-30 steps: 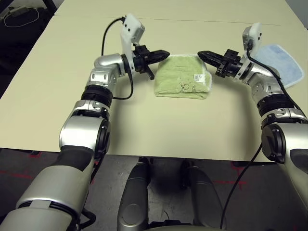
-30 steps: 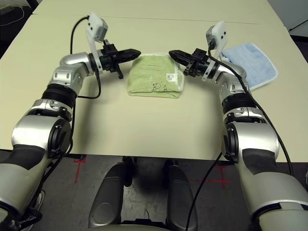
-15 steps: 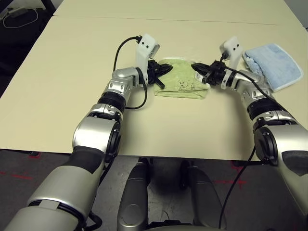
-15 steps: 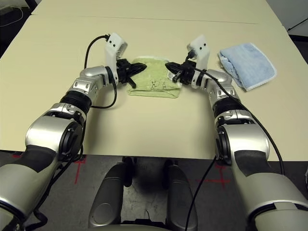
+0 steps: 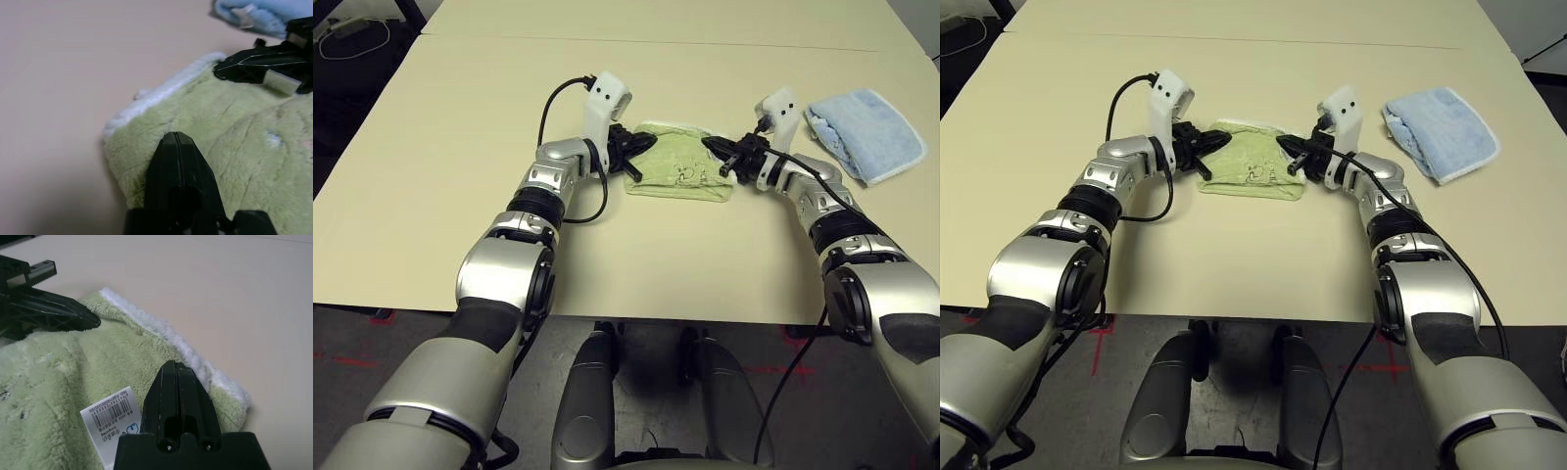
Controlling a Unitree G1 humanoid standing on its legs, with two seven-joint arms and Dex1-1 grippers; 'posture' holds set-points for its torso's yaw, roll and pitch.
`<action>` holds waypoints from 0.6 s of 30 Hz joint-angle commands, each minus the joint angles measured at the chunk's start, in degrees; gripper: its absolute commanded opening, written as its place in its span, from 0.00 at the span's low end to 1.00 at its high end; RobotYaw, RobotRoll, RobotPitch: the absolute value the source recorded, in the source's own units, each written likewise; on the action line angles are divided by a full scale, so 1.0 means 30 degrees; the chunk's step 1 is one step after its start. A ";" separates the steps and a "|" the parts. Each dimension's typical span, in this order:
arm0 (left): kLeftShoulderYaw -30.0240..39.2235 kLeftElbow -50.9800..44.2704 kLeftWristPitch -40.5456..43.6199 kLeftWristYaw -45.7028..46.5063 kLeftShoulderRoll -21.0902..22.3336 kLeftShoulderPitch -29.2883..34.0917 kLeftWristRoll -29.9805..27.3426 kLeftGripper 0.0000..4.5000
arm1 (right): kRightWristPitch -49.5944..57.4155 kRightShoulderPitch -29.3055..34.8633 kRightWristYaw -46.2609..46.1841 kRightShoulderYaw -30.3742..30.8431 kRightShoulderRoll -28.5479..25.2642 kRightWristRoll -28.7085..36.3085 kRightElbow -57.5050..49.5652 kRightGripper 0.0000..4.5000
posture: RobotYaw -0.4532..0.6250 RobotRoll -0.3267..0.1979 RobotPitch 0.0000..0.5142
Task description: Fold the towel and set it aside.
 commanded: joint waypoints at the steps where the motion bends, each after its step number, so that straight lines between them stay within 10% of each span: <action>1: 0.0276 -0.0964 0.0259 -0.1689 0.0247 0.0185 -0.0582 0.01 | -0.0564 0.0247 0.1235 -0.0772 -0.0467 0.0872 -0.0434 0.00 | 0.49 0.62 0.49; 11: 0.0314 -0.8079 0.3996 -0.4651 0.2240 0.3249 -0.2698 0.01 | 0.5018 0.2917 0.5237 -0.1595 -0.2509 0.4008 -0.6079 0.00 | 0.49 0.62 0.47; 18: -0.0201 -1.1051 0.4043 -0.4742 0.3341 0.5540 -0.2667 0.01 | 0.2141 0.5772 0.7333 -0.0694 -0.4046 0.3208 -0.7946 0.00 | 0.48 0.62 0.46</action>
